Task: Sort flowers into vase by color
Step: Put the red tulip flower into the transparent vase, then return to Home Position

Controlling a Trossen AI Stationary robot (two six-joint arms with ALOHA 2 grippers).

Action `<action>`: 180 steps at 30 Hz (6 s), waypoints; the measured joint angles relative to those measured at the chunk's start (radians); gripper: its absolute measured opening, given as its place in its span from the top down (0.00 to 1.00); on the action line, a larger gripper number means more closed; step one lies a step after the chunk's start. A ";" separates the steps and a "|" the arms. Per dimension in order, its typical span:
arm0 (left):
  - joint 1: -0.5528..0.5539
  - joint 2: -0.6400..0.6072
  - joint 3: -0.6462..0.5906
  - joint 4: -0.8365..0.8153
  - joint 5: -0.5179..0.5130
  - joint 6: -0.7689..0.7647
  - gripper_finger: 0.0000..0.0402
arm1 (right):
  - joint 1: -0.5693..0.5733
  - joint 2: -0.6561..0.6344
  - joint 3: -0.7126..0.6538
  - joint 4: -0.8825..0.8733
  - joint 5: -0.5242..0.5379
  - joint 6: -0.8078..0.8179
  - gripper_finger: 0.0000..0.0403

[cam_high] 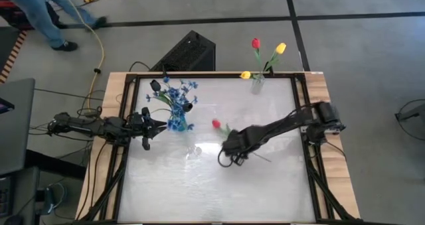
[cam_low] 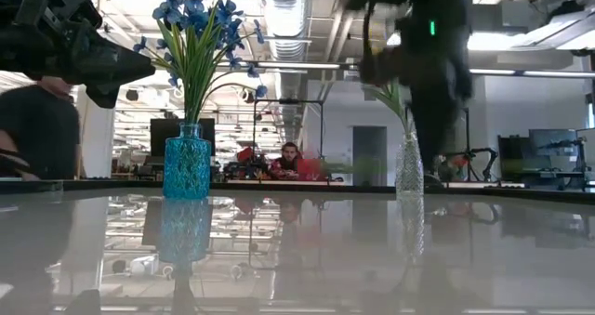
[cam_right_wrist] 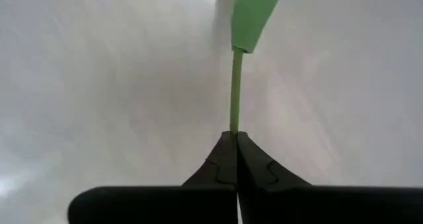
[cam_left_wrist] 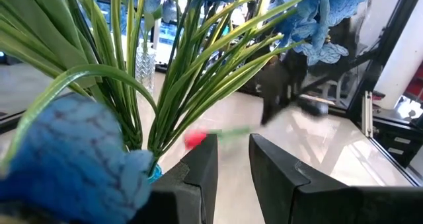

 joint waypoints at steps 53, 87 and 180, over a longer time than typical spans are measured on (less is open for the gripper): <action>0.000 0.000 0.000 0.000 0.002 0.000 0.81 | -0.721 -1.022 -0.670 1.355 0.336 -0.772 0.96; 0.000 0.000 0.000 0.000 0.002 0.000 0.81 | -0.847 -0.778 -0.864 1.788 0.321 -0.821 0.96; 0.000 0.000 0.000 0.000 0.002 0.000 0.81 | -0.136 -0.388 -0.712 1.657 0.088 -0.596 0.94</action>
